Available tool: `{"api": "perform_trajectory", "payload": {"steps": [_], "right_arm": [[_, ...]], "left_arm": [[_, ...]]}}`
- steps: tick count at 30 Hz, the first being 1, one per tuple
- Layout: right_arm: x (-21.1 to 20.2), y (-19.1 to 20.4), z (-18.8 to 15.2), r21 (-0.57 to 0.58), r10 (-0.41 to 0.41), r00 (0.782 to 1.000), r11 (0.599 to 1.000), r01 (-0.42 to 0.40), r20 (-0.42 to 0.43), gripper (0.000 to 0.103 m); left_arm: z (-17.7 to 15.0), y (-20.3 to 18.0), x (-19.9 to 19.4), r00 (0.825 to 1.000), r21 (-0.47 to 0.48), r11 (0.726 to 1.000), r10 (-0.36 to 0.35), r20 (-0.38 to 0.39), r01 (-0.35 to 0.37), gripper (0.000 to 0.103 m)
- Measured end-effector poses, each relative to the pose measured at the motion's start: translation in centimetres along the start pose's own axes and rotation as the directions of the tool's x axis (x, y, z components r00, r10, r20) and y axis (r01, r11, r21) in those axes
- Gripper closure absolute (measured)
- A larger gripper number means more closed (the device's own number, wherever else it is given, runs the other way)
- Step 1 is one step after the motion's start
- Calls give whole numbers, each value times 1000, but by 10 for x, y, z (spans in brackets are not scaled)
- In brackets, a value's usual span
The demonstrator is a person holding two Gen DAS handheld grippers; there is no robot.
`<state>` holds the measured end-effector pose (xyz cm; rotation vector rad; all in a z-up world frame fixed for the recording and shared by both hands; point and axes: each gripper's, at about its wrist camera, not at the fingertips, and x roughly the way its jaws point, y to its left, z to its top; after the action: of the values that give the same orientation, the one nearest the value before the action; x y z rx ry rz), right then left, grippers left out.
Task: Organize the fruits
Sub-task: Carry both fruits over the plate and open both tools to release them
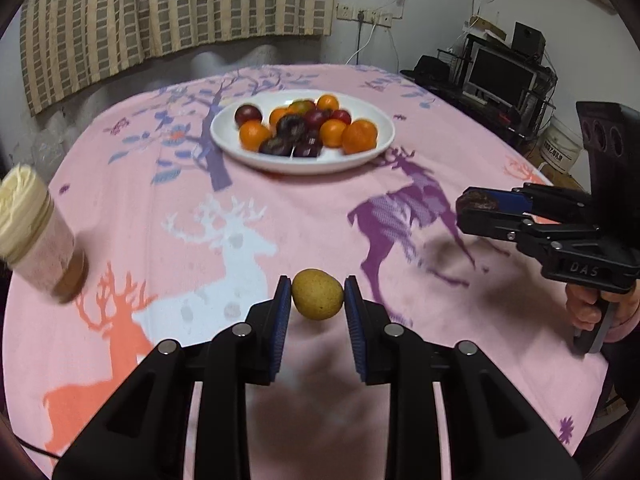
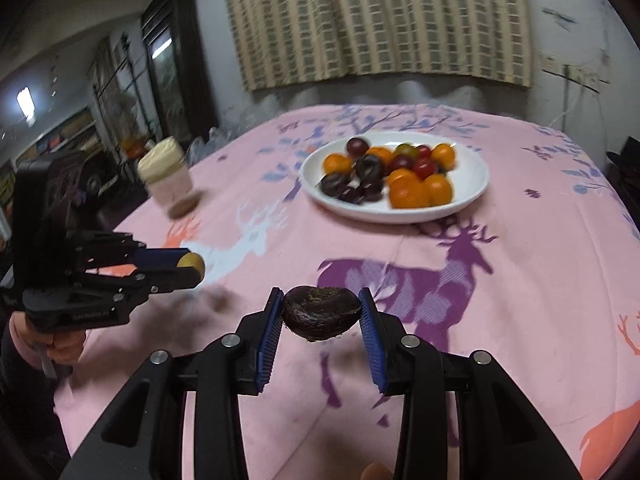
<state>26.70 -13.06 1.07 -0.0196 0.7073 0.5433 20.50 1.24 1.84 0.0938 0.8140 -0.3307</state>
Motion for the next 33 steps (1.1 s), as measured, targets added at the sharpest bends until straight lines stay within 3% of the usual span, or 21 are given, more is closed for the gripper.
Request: {"api": "perform_trajectory", "payload": {"steps": [6,9,15,22,29,33], "right_arm": [[4,-20,28,80,-40,997,996,34,70,65],[12,-30,51,109,-80,989,992,66,127,65],[35,-54,86,189,-131,975,977,97,181,65],[69,-79,108,219,-169,972,967,130,166,65],[103,-95,121,205,-177,975,968,147,135,64],[122,-98,124,193,-160,981,972,137,108,64]], "left_arm": [[41,-6,6,999,35,999,-23,27,23,76],[62,-4,13,999,43,999,10,47,-12,76],[108,15,38,998,-72,997,-11,69,16,76],[154,24,85,996,-139,990,35,86,-23,76],[175,45,122,996,-228,973,40,80,-21,76],[179,59,146,998,-263,964,53,35,-42,76]]}}
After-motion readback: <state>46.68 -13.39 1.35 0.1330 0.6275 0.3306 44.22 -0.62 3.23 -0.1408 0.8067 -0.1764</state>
